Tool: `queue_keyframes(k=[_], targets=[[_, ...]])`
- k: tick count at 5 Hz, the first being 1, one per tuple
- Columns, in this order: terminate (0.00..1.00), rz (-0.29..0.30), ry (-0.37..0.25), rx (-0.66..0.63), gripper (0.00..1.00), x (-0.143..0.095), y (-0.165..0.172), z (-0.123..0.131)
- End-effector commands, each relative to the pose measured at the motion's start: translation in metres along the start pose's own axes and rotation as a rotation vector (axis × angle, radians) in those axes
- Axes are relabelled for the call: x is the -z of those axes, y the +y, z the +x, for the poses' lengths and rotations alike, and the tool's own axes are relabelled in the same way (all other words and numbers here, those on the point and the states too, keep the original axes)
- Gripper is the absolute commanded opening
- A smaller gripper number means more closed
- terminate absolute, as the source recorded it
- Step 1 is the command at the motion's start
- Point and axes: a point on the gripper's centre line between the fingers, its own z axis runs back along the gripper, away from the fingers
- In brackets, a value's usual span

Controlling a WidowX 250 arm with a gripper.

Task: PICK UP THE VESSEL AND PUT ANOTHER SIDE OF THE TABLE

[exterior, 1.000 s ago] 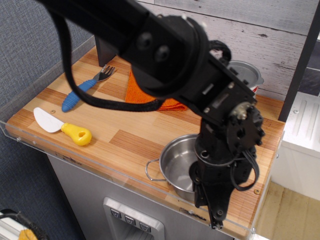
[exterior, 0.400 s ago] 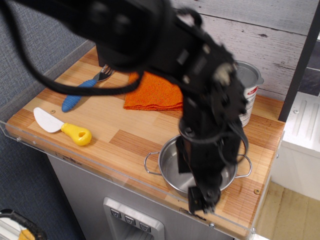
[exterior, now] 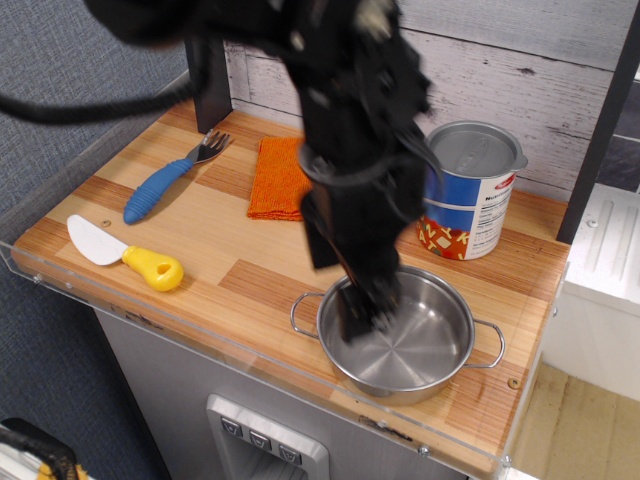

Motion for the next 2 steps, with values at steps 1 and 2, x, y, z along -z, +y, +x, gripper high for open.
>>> queue_keyframes(k=[1, 2], targets=[[0.00, 0.040, -0.010, -0.219, 1.00, -0.015, 0.064, -0.023], [0.00, 0.053, -0.010, -0.286, 1.00, -0.015, 0.088, -0.030]])
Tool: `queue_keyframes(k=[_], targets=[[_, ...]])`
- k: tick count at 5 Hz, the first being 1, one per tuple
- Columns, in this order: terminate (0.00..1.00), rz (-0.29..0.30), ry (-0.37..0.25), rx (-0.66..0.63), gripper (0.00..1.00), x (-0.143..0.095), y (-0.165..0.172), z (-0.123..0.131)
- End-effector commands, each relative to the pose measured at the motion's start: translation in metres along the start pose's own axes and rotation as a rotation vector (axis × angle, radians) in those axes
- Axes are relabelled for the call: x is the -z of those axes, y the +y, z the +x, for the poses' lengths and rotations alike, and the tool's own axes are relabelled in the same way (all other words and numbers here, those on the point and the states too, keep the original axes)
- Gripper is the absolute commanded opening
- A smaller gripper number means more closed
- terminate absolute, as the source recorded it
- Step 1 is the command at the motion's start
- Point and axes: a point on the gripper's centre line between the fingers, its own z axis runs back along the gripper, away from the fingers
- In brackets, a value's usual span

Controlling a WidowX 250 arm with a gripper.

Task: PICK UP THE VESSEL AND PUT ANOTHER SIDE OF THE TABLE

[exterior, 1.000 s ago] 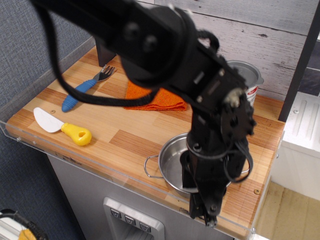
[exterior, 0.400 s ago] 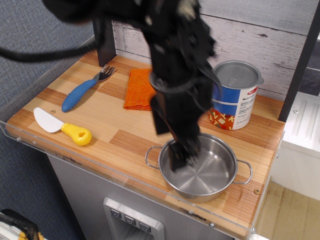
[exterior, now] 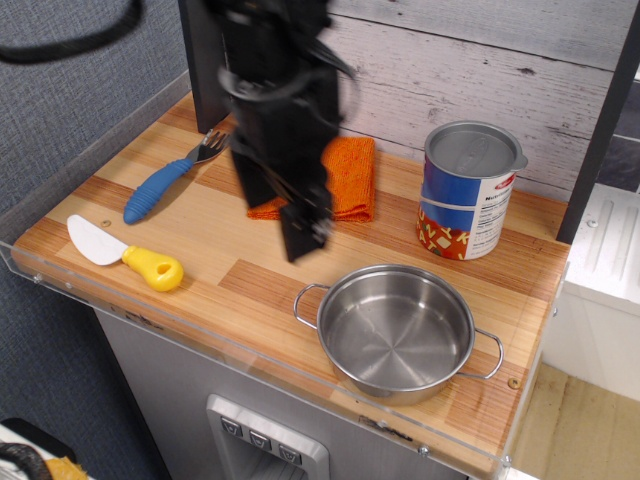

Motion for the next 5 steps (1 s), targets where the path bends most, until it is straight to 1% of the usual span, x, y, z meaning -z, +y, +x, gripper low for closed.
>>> queue_keyframes(k=[1, 2, 3, 4, 5], targets=[[0.00, 0.051, -0.030, -0.096, 1.00, -0.006, 0.049, 0.003], [0.00, 0.072, -0.035, -0.142, 1.00, -0.002, 0.069, 0.003], [0.00, 0.111, -0.067, -0.206, 1.00, -0.003, 0.084, -0.001], [0.00, 0.124, -0.060, -0.264, 1.00, -0.001, 0.095, -0.006], [0.00, 0.100, -0.077, -0.294, 1.00, 0.001, 0.103, -0.013]])
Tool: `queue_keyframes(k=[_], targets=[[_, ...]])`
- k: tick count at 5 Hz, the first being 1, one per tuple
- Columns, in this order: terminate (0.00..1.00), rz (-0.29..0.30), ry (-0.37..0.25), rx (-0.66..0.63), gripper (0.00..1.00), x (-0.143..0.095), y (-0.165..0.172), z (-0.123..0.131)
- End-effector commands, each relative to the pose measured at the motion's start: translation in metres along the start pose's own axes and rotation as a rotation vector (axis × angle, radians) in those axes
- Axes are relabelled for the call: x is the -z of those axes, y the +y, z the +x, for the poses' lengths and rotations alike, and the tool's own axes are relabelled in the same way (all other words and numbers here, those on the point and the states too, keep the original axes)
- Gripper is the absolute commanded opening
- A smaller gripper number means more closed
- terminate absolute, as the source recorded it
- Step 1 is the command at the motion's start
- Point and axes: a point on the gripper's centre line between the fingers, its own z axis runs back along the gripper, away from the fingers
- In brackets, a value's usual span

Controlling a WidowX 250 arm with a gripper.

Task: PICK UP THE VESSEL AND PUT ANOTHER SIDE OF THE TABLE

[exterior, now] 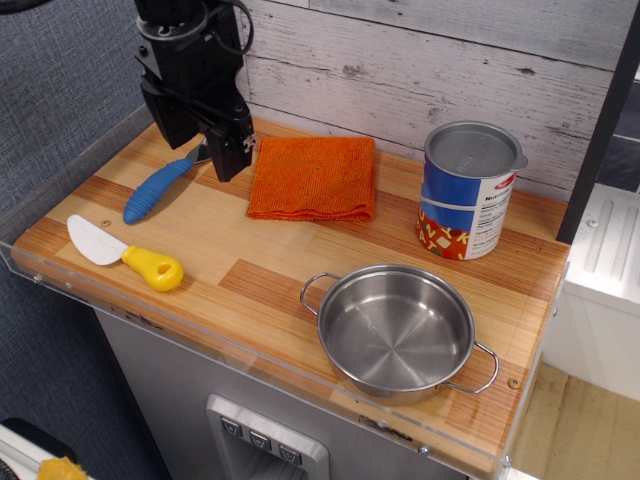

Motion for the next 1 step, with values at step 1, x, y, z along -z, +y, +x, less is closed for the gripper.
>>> queue_keyframes(k=[1], targets=[[1.00, 0.004, -0.049, -0.035, 1.00, -0.0119, 0.0145, -0.0049]])
